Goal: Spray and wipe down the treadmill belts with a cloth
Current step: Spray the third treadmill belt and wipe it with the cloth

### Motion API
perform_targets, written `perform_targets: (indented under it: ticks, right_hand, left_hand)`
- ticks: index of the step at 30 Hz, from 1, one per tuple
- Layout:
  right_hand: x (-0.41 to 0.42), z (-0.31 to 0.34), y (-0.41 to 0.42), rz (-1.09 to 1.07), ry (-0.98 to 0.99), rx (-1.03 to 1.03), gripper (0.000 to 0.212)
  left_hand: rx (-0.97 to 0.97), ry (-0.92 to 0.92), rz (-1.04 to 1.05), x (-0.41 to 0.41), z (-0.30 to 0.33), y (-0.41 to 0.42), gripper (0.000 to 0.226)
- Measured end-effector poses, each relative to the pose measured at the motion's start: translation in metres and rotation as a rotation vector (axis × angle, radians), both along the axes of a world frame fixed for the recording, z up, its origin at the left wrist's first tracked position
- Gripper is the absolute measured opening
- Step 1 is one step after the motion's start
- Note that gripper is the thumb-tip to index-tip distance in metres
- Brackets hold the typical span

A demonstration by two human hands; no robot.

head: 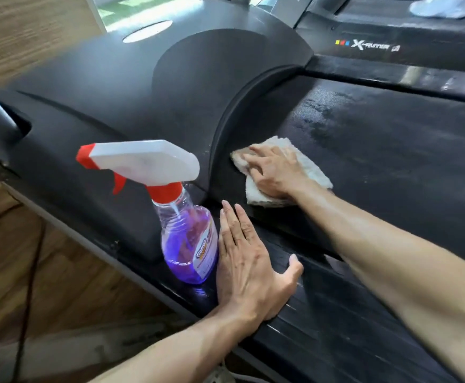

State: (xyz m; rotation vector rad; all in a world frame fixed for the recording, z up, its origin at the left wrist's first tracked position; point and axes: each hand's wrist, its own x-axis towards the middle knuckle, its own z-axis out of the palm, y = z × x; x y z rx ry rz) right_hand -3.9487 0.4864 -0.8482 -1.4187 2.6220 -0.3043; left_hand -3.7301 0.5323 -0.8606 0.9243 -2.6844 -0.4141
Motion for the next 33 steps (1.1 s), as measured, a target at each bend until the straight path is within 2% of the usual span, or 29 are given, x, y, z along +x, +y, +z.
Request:
perform_targets:
  ticks: [3, 6, 8, 11, 16, 19, 22, 24, 27, 30, 32, 33]
  right_hand:
    - [0.023, 0.000, -0.013, 0.183, 0.025, -0.001, 0.048]
    - [0.031, 0.002, 0.017, 0.416, 0.009, -0.012, 0.055]
    - [0.025, 0.000, 0.042, 0.487, -0.040, -0.039, 0.062]
    - [0.009, -0.008, 0.053, 0.427, -0.026, -0.055, 0.068]
    - [0.019, -0.002, 0.009, 0.203, 0.045, -0.017, 0.053]
    - [0.022, -0.003, 0.019, 0.297, 0.056, -0.020, 0.055]
    - [0.011, -0.012, 0.065, 0.415, 0.051, -0.016, 0.066]
    - [-0.009, -0.015, 0.101, 0.308, 0.019, -0.022, 0.071]
    - [-0.043, -0.015, 0.136, -0.045, -0.041, -0.072, 0.075]
    - [-0.049, -0.013, 0.115, -0.377, -0.039, -0.028, 0.072]
    - [-0.038, -0.016, 0.081, -0.463, -0.049, -0.069, 0.068]
    - [-0.028, -0.017, 0.065, -0.439, -0.057, -0.099, 0.067]
  left_hand:
    - [-0.008, 0.008, 0.002, 0.000, -0.001, 0.001, 0.125]
    - [-0.021, 0.026, 0.004, -0.001, -0.003, 0.000, 0.126]
    - [-0.012, 0.022, -0.005, 0.000, -0.004, -0.001, 0.128]
    - [-0.011, 0.003, -0.009, 0.000, -0.003, -0.001, 0.128]
    - [-0.029, -0.024, 0.008, -0.002, -0.002, -0.001, 0.125]
    - [-0.014, -0.022, 0.000, -0.001, -0.004, 0.000, 0.125]
    - [0.004, -0.027, -0.017, 0.000, -0.004, -0.002, 0.124]
    - [0.000, -0.049, -0.023, 0.000, -0.001, -0.001, 0.121]
    - [-0.006, -0.054, -0.027, 0.000, 0.002, 0.000, 0.117]
    - [-0.006, -0.052, -0.015, 0.000, 0.001, 0.000, 0.115]
    - [-0.004, -0.070, -0.021, 0.000, 0.002, -0.001, 0.115]
    - [-0.005, -0.078, -0.024, 0.000, 0.003, -0.001, 0.116]
